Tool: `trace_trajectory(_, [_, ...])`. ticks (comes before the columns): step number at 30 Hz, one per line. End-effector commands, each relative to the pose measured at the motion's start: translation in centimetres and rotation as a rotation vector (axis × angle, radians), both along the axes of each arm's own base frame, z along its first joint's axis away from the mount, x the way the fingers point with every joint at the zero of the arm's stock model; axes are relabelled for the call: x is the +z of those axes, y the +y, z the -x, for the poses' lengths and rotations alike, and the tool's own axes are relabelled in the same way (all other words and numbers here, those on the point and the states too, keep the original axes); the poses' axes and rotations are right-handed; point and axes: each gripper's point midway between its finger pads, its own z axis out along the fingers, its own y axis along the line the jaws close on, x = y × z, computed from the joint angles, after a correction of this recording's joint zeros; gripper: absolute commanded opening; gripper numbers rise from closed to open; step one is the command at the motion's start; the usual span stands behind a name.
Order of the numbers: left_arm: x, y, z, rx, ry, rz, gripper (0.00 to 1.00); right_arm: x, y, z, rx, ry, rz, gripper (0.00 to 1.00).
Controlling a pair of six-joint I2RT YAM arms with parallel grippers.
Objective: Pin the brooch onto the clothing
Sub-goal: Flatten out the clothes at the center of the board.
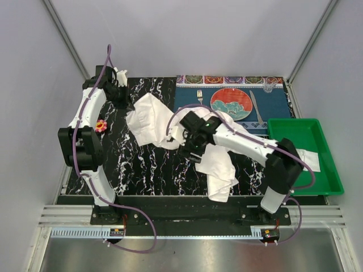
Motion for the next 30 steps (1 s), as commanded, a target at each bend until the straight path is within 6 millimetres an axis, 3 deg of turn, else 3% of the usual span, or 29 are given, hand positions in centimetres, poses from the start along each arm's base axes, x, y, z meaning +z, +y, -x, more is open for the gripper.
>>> trace_trajectory(1, [1.0,0.0,-0.6,0.018,-0.031,0.012,0.0,-3.5,0.5,-1.0,0.059,-0.133,0.167,0.71])
trace_trajectory(7, [0.8,-0.3,-0.6,0.008,-0.023,0.028,0.0,-7.3,0.8,1.2,0.224,-0.175,0.3,0.72])
trace_trajectory(11, [0.6,-0.3,-0.6,0.009,-0.02,0.027,0.0,-8.9,0.4,2.1,0.308,-0.199,0.36,0.83])
trace_trajectory(15, [0.3,-0.3,-0.3,0.009,-0.009,0.027,0.0,-9.2,0.2,2.3,0.349,-0.224,0.395,0.83])
trace_trajectory(19, [0.2,-0.3,-0.2,0.01,-0.006,0.026,0.0,-9.2,-0.8,1.3,0.406,-0.292,0.471,0.81])
trace_trajectory(21, [0.2,-0.3,-0.2,0.01,-0.006,0.026,0.0,-9.1,-1.1,0.8,0.403,-0.318,0.486,0.67])
trace_trajectory(22, [0.3,-0.2,-0.2,0.01,-0.007,0.025,0.0,-8.8,-1.2,0.5,0.391,-0.333,0.497,0.38])
trace_trajectory(24, [0.3,-0.2,-0.2,0.011,-0.009,0.024,0.0,-7.4,-0.4,0.0,0.353,-0.363,0.463,0.08])
trace_trajectory(25, [0.4,-0.2,-0.3,0.013,-0.013,0.021,0.0,-6.7,-0.1,0.0,0.313,-0.363,0.428,0.0])
trace_trajectory(26, [0.6,-0.1,-0.3,0.01,-0.018,0.019,0.0,-4.3,0.7,0.0,0.291,-0.383,0.367,0.0])
trace_trajectory(28, [1.0,-0.1,-0.1,0.004,-0.026,0.013,0.0,-1.5,1.6,0.3,0.226,-0.378,0.247,0.0])
trace_trajectory(29, [1.5,-0.1,-0.1,-0.002,-0.037,0.007,0.0,2.0,2.2,0.4,0.191,-0.401,0.149,0.0])
trace_trajectory(30, [1.7,0.0,0.1,-0.005,-0.033,-0.003,0.0,3.8,2.4,0.7,0.164,-0.387,0.082,0.0])
